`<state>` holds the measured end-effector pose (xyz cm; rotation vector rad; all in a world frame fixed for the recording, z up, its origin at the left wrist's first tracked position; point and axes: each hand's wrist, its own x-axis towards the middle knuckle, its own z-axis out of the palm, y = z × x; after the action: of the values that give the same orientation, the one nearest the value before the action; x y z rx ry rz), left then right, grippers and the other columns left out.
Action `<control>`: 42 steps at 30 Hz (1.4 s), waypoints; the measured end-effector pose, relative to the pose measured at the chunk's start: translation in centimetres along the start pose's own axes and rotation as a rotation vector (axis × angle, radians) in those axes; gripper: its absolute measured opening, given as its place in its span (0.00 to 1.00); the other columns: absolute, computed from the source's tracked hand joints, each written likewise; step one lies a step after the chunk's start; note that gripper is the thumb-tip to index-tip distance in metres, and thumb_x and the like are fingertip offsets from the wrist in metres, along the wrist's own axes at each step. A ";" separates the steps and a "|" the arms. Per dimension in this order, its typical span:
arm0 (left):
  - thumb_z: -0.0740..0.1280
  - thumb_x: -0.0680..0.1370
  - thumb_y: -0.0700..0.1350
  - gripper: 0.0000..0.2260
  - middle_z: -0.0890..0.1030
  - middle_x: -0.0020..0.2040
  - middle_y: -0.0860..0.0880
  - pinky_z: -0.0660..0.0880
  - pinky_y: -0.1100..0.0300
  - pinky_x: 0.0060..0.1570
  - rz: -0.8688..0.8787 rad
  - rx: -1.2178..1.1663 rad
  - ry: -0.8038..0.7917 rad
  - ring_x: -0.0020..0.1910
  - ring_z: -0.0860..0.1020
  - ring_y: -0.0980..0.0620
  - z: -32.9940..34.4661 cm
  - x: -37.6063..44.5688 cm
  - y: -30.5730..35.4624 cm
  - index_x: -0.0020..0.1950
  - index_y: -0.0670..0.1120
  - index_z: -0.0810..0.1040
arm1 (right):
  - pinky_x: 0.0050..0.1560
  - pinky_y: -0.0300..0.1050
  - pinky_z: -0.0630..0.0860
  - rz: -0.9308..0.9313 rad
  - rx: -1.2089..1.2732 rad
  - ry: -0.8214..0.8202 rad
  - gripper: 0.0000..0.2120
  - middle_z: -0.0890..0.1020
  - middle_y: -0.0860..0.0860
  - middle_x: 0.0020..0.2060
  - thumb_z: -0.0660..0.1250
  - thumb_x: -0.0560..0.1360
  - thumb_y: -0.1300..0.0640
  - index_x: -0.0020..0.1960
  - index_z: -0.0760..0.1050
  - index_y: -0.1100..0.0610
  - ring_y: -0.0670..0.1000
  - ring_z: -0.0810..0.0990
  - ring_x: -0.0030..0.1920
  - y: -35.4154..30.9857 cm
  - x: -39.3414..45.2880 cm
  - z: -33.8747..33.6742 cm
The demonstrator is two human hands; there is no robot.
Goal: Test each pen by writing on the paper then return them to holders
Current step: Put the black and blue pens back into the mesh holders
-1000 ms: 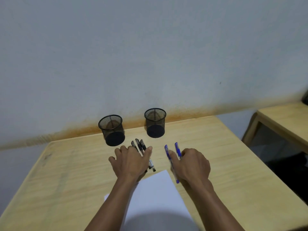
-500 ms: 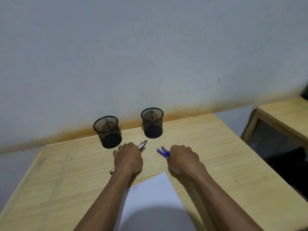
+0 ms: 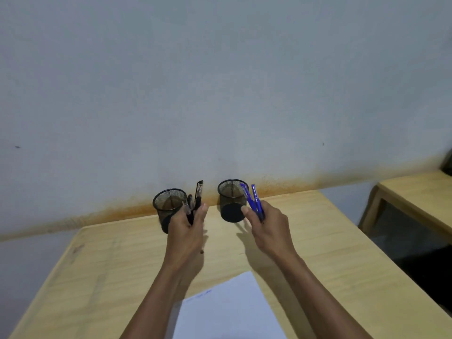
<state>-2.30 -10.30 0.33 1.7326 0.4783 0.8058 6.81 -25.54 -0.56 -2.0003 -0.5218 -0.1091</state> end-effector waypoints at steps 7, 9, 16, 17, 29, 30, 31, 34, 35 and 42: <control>0.65 0.80 0.50 0.09 0.86 0.48 0.51 0.78 0.64 0.50 0.078 -0.224 0.117 0.50 0.84 0.58 -1.6 5.8 2.5 0.53 0.48 0.83 | 0.47 0.54 0.76 -0.177 0.204 0.234 0.16 0.79 0.46 0.38 0.63 0.80 0.40 0.45 0.78 0.52 0.52 0.78 0.44 -4.7 6.7 2.2; 0.65 0.81 0.50 0.09 0.84 0.44 0.55 0.75 0.68 0.44 0.102 -0.234 0.153 0.41 0.80 0.62 -2.3 7.5 3.0 0.54 0.52 0.83 | 0.58 0.61 0.77 -0.177 0.206 0.303 0.26 0.82 0.47 0.48 0.58 0.76 0.29 0.54 0.80 0.49 0.54 0.79 0.56 -5.4 8.8 3.0; 0.62 0.83 0.51 0.10 0.83 0.52 0.60 0.77 0.69 0.44 0.077 -0.204 0.253 0.47 0.78 0.71 -3.0 12.1 2.0 0.54 0.55 0.83 | 0.67 0.69 0.69 -0.002 0.300 0.312 0.19 0.73 0.41 0.45 0.56 0.74 0.25 0.38 0.75 0.36 0.61 0.75 0.66 -4.6 12.2 5.5; 0.62 0.83 0.52 0.10 0.83 0.53 0.60 0.76 0.68 0.46 0.069 -0.191 0.263 0.51 0.78 0.69 -3.0 12.5 1.6 0.54 0.56 0.83 | 0.68 0.69 0.68 0.016 0.299 0.311 0.20 0.75 0.43 0.46 0.56 0.75 0.27 0.39 0.77 0.39 0.61 0.75 0.68 -4.4 12.3 5.7; 0.60 0.83 0.51 0.12 0.83 0.49 0.52 0.69 0.78 0.43 0.039 -0.041 0.306 0.49 0.80 0.56 -3.2 11.6 -3.7 0.57 0.51 0.83 | 0.73 0.66 0.61 0.033 0.113 0.192 0.33 0.82 0.42 0.57 0.51 0.74 0.24 0.58 0.81 0.46 0.52 0.64 0.78 0.8 11.3 8.5; 0.61 0.83 0.52 0.12 0.84 0.46 0.50 0.67 0.76 0.44 0.031 -0.009 0.320 0.47 0.80 0.55 -3.1 11.4 -4.1 0.56 0.52 0.84 | 0.72 0.65 0.63 0.038 0.099 0.183 0.37 0.82 0.43 0.60 0.49 0.72 0.21 0.61 0.81 0.46 0.51 0.65 0.77 1.6 11.3 8.9; 0.61 0.83 0.53 0.12 0.83 0.45 0.49 0.65 0.74 0.46 0.013 0.020 0.338 0.47 0.80 0.53 -3.1 11.2 -4.7 0.56 0.53 0.84 | 0.70 0.64 0.66 0.038 0.090 0.172 0.40 0.82 0.43 0.61 0.48 0.71 0.19 0.62 0.80 0.46 0.51 0.67 0.75 2.3 11.3 9.3; 0.60 0.81 0.60 0.12 0.82 0.50 0.52 0.63 0.53 0.58 -0.039 0.095 0.369 0.55 0.77 0.50 -2.8 10.9 -6.9 0.54 0.60 0.82 | 0.69 0.63 0.69 0.042 0.121 0.155 0.39 0.79 0.47 0.66 0.55 0.72 0.22 0.65 0.80 0.49 0.52 0.70 0.72 3.1 10.8 9.8; 0.60 0.80 0.64 0.11 0.81 0.52 0.54 0.65 0.46 0.62 -0.062 0.099 0.377 0.58 0.77 0.49 -2.7 10.8 -7.5 0.52 0.64 0.81 | 0.71 0.62 0.67 0.047 0.146 0.153 0.35 0.77 0.47 0.69 0.60 0.73 0.26 0.66 0.80 0.50 0.52 0.67 0.74 2.8 10.5 9.6; 0.75 0.74 0.50 0.13 0.81 0.61 0.51 0.74 0.53 0.61 -0.120 -0.169 0.368 0.61 0.79 0.50 -2.6 10.2 -8.4 0.59 0.56 0.80 | 0.74 0.47 0.61 0.035 0.262 0.107 0.30 0.71 0.46 0.74 0.76 0.71 0.42 0.71 0.76 0.47 0.48 0.61 0.77 2.3 9.6 8.6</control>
<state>3.45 0.86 -4.41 1.3895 0.7319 1.0516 15.12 -15.90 -3.70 -1.7370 -0.4099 -0.1195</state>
